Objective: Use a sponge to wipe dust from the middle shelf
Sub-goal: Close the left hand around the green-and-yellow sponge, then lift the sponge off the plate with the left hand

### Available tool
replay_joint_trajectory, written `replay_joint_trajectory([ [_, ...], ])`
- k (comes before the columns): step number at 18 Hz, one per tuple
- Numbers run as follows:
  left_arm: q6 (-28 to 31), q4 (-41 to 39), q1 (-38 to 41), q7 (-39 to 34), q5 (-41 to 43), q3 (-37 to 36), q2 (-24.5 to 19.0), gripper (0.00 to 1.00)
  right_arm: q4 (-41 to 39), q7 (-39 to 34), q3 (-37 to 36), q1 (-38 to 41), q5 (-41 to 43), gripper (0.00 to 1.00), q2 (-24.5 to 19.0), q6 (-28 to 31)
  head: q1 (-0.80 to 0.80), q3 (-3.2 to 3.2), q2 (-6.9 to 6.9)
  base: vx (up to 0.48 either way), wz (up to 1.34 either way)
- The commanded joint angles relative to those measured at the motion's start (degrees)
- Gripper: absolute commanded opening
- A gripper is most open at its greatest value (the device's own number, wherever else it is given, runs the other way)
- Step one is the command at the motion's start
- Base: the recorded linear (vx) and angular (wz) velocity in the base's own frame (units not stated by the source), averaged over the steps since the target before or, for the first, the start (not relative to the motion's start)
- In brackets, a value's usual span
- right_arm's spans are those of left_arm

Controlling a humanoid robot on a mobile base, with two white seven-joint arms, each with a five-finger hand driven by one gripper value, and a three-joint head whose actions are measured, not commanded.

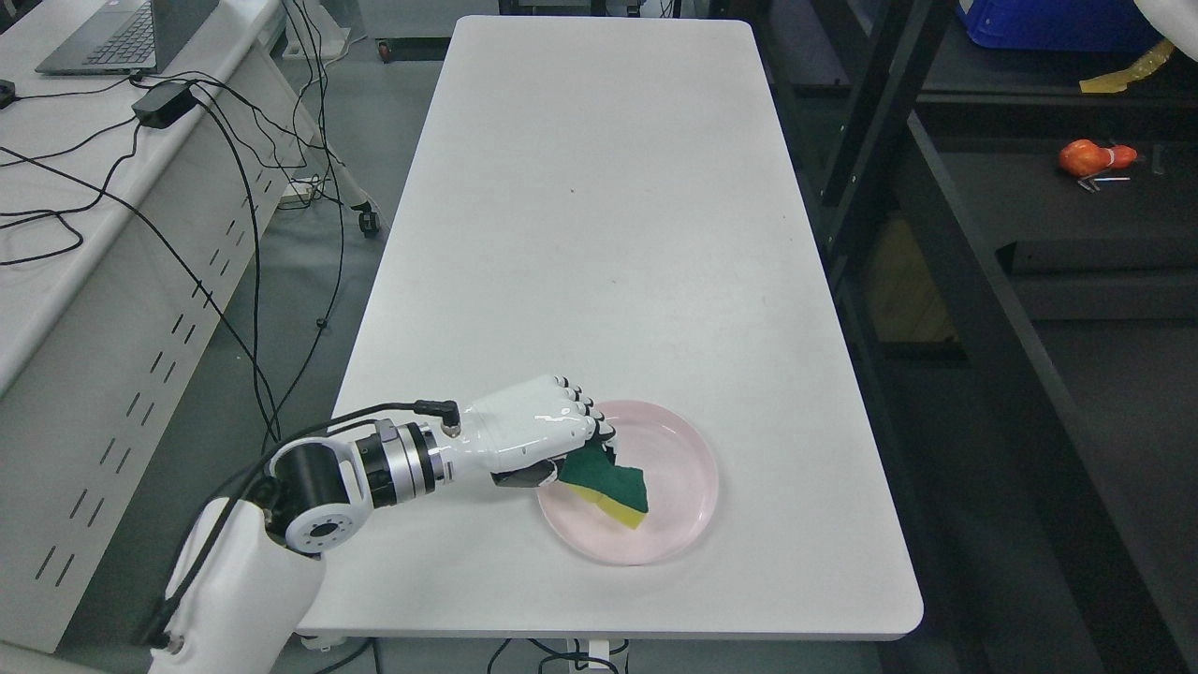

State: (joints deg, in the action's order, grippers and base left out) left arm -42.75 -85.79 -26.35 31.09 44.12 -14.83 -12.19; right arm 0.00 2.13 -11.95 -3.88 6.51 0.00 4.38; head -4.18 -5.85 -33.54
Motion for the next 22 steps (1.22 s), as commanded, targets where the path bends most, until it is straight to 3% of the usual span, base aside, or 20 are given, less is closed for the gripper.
replay_joint_trajectory([
  [1, 0.65, 0.54, 1.13, -0.85, -21.91, 14.90, 8.21, 0.01, -1.00, -0.02, -0.01, 0.01, 0.00, 1.00, 1.00, 0.01, 0.00, 0.00, 0.00, 0.000, 0.00],
  [2, 1.26, 0.45, 1.13, -2.07, -26.33, 17.79, 11.19, 0.01, -1.00, -0.02, 0.08, -0.08, 0.00, 1.00, 1.00, 0.01, 0.00, 0.00, 0.00, 0.000, 0.00],
  [5, 1.88, 0.54, 2.01, -10.23, -33.63, 20.37, 11.19, 0.02, -1.00, -0.02, -0.01, 0.01, 0.00, 1.00, 1.00, 0.01, 0.00, 0.00, 0.00, 0.000, 0.00],
  [7, 6.86, -0.42, 4.81, -18.39, -39.53, 18.36, 11.19, 0.02, -1.00, -0.02, -0.01, -0.08, 0.00, 1.00, 1.00, 0.01, 0.00, 0.00, 0.00, 0.000, 0.00],
  [10, 15.75, -2.71, 8.59, -32.54, -41.48, 15.98, 11.19, 0.00, -1.00, -0.02, -0.01, 0.01, 0.00, 1.00, 1.00, 0.01, 0.00, 0.00, 0.00, 0.000, 0.00],
  [14, 16.03, -4.64, 14.21, -33.46, -46.57, 11.50, 11.19, 0.00, -1.00, -0.02, 0.08, -0.08, 0.00, 1.00, 1.00, 0.01, 0.00, 0.00, 0.00, 0.000, 0.00],
  [22, 14.27, -6.06, 19.14, -33.46, -46.85, 8.77, 11.19, 0.00, -1.00, -0.02, -0.01, 0.01, 0.00, 1.00, 1.00, 0.01, 0.00, 0.00, 0.00, -0.050, 0.00],
])
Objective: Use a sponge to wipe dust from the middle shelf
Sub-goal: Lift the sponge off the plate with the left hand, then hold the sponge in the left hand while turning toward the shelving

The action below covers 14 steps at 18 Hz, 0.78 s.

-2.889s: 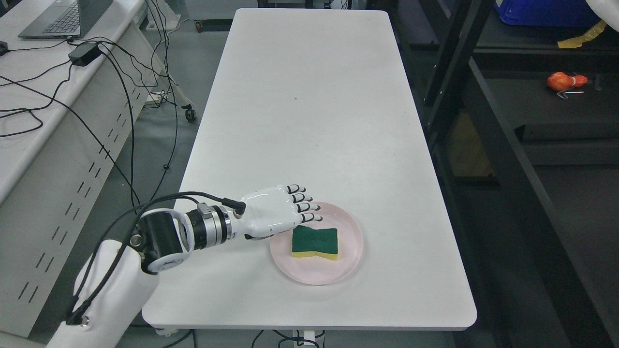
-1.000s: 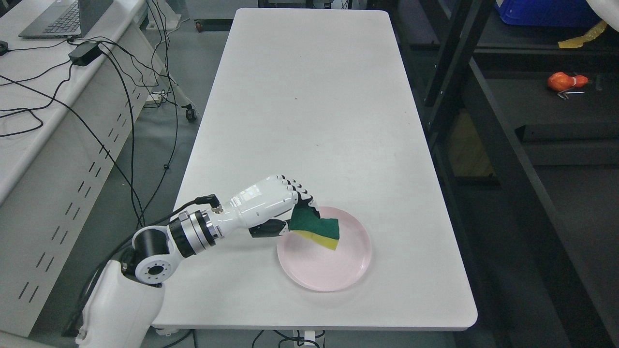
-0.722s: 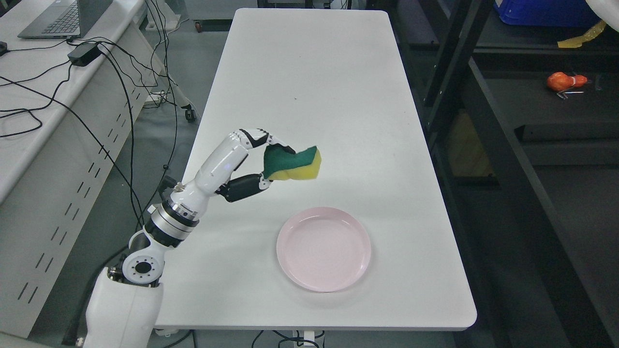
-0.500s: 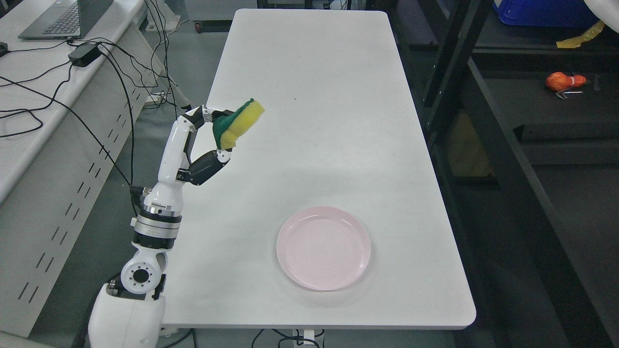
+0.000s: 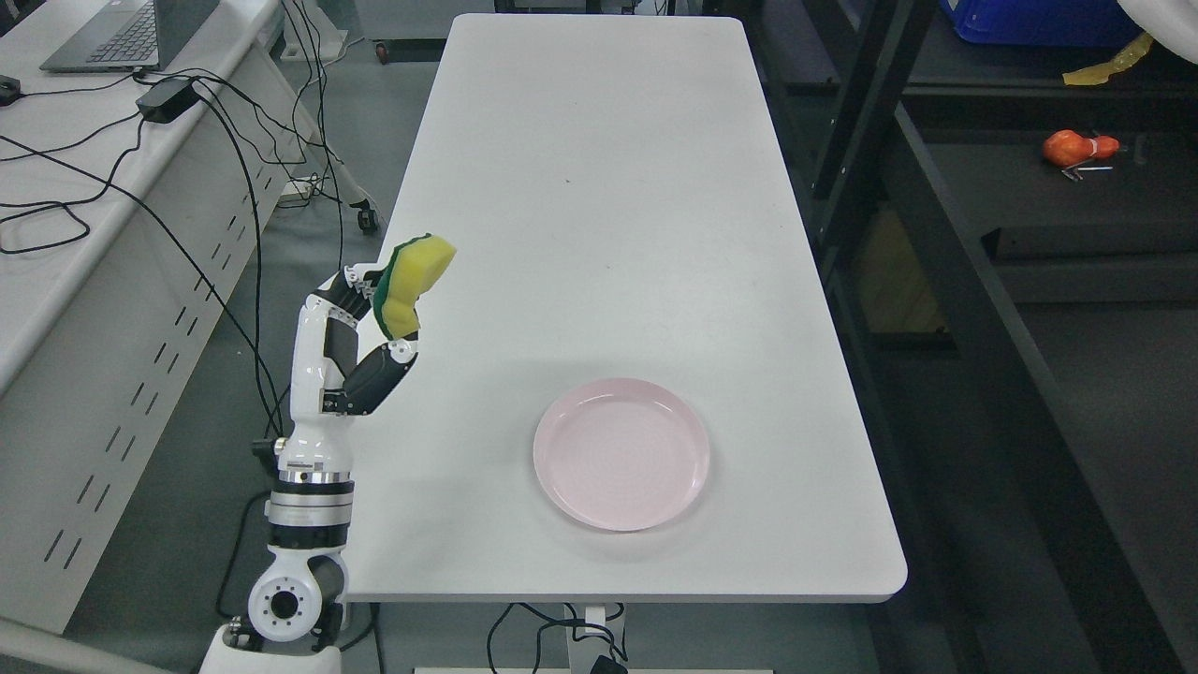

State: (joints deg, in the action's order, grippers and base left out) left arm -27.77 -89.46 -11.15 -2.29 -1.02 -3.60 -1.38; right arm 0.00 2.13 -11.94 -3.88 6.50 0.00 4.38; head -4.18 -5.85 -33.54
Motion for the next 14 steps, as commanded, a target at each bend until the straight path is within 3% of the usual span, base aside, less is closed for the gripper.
replay_joint_trajectory([
  [1, -0.71, -2.39, 4.47, -0.17, -1.71, -2.55, 0.38, 0.01, -1.00, -0.02, -0.01, 0.02, 0.00, 1.00, 1.00, 0.01, 0.00, 0.00, 0.00, -0.131, 0.04],
  [8, -0.97, -3.18, 7.11, -0.08, -1.71, -5.27, 0.38, 0.00, -1.00, -0.02, -0.01, 0.02, 0.00, 1.00, 1.00, 0.01, 0.00, 0.00, 0.00, -0.101, 0.08],
  [14, -1.41, -3.62, 7.11, -0.08, -1.62, -10.28, 0.38, 0.01, -1.00, -0.02, -0.01, 0.02, 0.00, 1.00, 1.00, 0.01, 0.00, 0.00, 0.00, -0.180, -0.31],
])
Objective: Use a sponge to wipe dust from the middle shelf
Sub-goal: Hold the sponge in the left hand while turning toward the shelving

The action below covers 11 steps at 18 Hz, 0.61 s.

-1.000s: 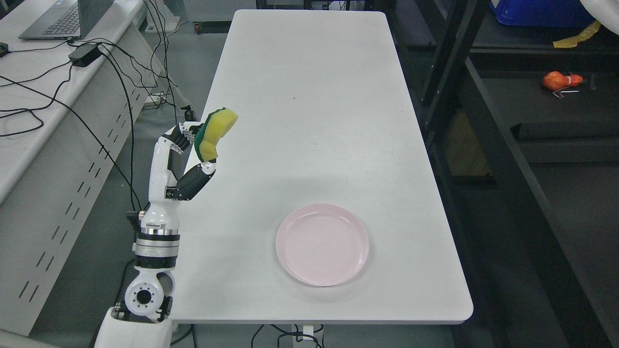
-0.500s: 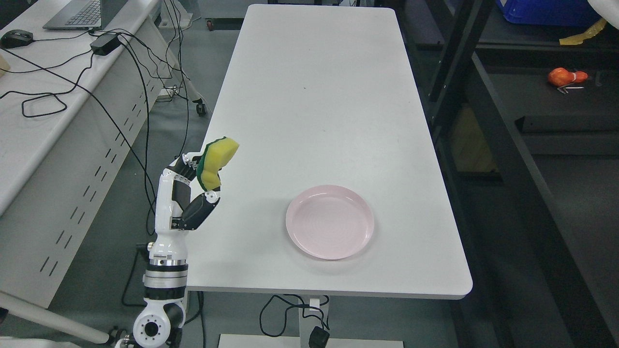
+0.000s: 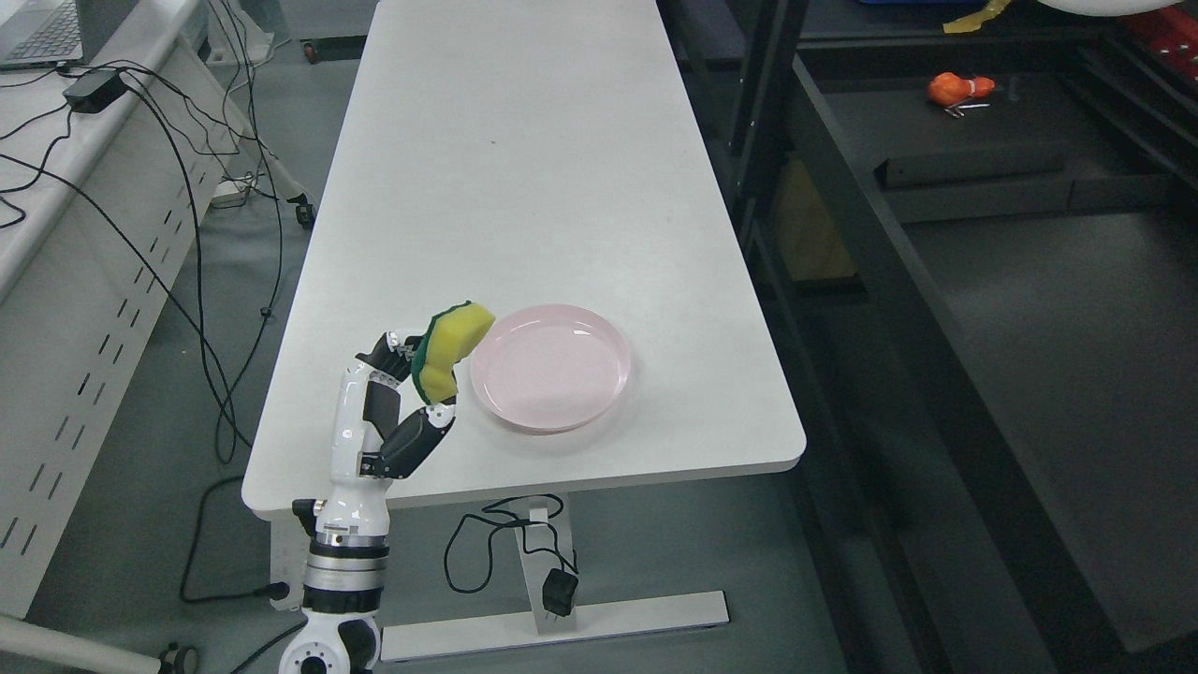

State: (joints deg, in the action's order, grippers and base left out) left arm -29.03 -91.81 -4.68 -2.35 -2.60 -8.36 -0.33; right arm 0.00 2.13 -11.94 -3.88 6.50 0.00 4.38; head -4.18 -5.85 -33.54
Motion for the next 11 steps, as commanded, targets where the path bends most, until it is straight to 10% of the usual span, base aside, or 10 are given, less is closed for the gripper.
replay_joint_trajectory([
  [1, -0.15, -1.27, 0.64, -0.02, -0.03, -5.88, -0.67, 0.01, -1.00, -0.02, -0.01, -0.08, 0.00, 1.00, 1.00, 0.01, 0.00, 0.00, 0.00, -0.209, -0.44],
  [11, 0.29, -2.14, 2.83, 2.44, -0.03, -6.58, -0.67, 0.01, -1.00, -0.02, -0.01, 0.01, 0.00, 1.00, 1.00, 0.01, 0.00, 0.00, 0.00, -0.213, -0.11],
])
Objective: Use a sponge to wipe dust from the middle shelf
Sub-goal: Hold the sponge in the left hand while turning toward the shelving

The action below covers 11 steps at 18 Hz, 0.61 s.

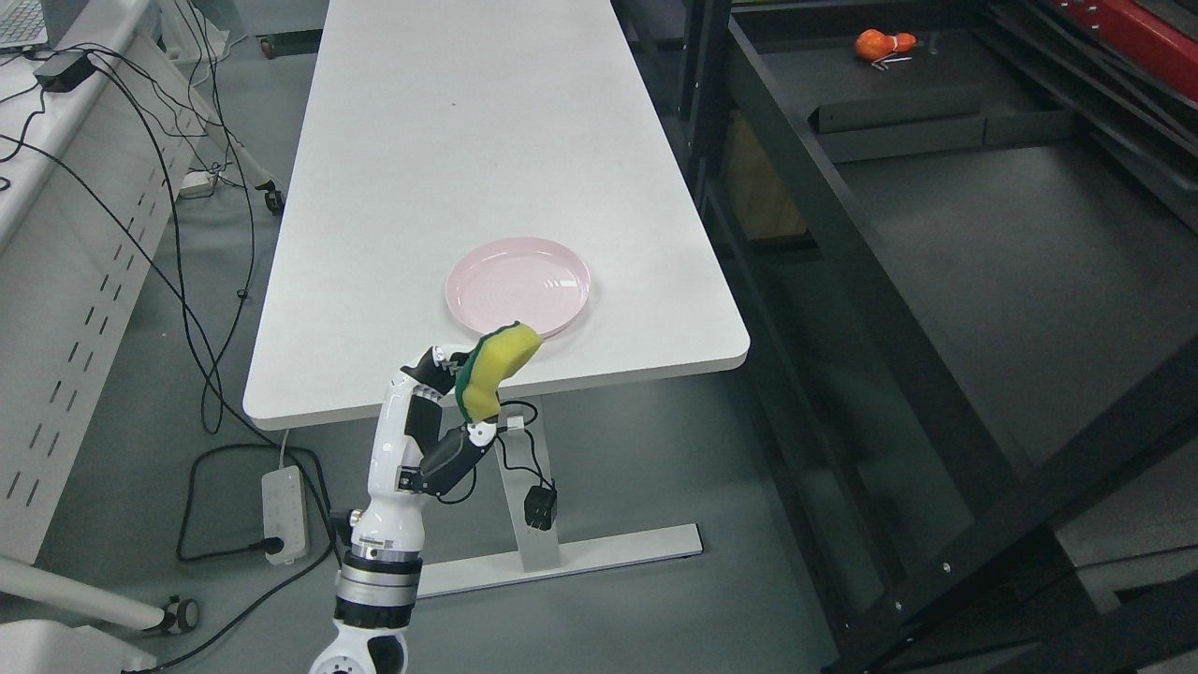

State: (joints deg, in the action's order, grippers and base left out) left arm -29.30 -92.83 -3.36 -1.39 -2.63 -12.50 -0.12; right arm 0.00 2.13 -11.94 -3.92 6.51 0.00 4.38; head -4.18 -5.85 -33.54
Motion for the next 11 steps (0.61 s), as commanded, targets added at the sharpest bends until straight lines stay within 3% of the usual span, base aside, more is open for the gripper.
replay_joint_trajectory([
  [1, 0.91, -1.56, 1.69, 1.57, 0.00, -2.96, -0.88, 0.01, -1.00, -0.02, -0.01, 0.05, 0.00, 1.00, 1.00, 0.02, 0.00, 0.00, 0.00, -0.249, 0.14],
  [7, 1.17, -2.35, 1.69, 1.57, 0.17, -5.07, -0.88, 0.01, -1.00, -0.02, 0.08, 0.05, 0.00, 1.00, 1.00, 0.02, 0.00, 0.00, 0.00, -0.258, 0.04],
  [11, 1.17, -2.35, 1.61, 1.57, 0.26, -5.16, -0.88, 0.01, -1.00, -0.02, 0.08, 0.05, 0.00, 1.00, 1.00, 0.02, 0.00, 0.00, 0.00, -0.252, -0.35],
])
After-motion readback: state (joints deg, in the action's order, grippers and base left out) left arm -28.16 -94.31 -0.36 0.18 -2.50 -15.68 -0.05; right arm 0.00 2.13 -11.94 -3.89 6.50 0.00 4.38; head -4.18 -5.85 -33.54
